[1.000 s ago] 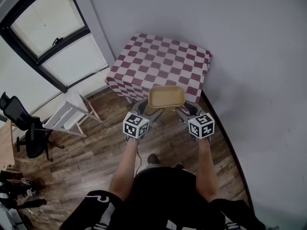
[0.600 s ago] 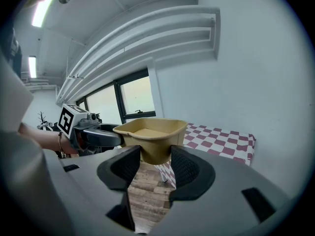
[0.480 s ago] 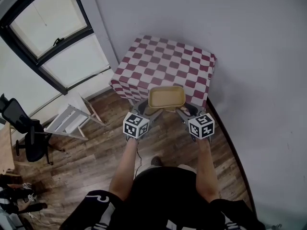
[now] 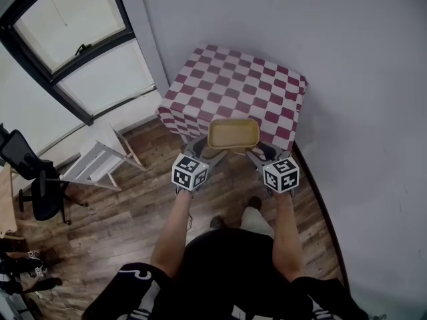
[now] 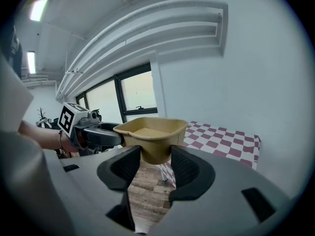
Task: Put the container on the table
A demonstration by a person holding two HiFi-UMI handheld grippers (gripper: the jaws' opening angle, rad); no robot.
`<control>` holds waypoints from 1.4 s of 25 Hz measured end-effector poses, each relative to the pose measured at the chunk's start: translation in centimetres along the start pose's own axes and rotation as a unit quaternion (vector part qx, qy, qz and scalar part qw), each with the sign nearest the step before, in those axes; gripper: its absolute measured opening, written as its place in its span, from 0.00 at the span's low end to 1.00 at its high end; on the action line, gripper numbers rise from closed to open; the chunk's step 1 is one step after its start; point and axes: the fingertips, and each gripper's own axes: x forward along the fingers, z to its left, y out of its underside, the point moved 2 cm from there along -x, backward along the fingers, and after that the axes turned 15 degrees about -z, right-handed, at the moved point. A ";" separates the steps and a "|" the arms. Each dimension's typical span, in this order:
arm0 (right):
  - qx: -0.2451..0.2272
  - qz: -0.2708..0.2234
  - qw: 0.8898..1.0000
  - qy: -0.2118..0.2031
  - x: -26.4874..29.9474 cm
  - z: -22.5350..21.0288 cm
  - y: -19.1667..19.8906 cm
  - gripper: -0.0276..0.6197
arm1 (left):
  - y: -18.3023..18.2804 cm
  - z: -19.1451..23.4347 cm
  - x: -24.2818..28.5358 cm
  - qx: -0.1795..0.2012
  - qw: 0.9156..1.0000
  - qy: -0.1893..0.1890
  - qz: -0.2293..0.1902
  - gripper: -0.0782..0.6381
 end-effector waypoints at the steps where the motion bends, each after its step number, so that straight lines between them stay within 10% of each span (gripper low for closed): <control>1: 0.000 0.002 1.000 -0.001 0.3 -0.1 0.0 0.37 | 0.1 0.3 0.1 -0.001 1.000 -0.001 0.000 0.59; 35: 0.031 -0.012 0.999 -0.033 8.3 -20.6 -3.4 0.37 | -1.9 6.3 20.7 0.029 0.999 -0.030 0.029 0.59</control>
